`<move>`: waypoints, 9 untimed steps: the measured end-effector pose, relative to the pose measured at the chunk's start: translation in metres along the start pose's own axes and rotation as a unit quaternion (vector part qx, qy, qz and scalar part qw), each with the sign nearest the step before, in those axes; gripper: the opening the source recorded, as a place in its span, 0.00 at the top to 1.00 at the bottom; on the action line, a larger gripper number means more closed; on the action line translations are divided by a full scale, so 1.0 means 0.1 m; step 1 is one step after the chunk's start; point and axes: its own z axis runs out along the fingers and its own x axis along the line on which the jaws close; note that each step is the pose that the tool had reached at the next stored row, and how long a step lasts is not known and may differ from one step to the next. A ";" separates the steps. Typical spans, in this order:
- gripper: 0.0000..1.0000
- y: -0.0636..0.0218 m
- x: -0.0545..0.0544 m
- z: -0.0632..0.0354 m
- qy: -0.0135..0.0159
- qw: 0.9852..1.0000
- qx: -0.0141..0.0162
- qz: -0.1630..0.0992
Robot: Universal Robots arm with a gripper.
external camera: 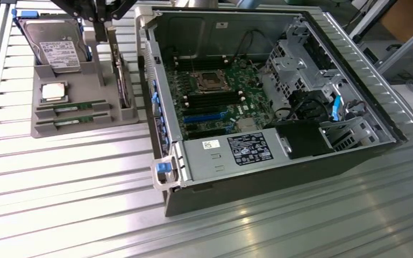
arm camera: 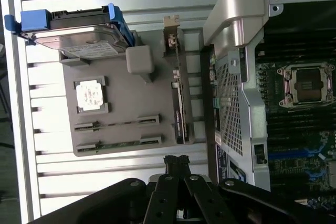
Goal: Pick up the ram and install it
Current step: 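Reach for the ram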
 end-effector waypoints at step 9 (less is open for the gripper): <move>0.90 -0.008 0.11 -0.003 0.000 1.000 0.000 0.000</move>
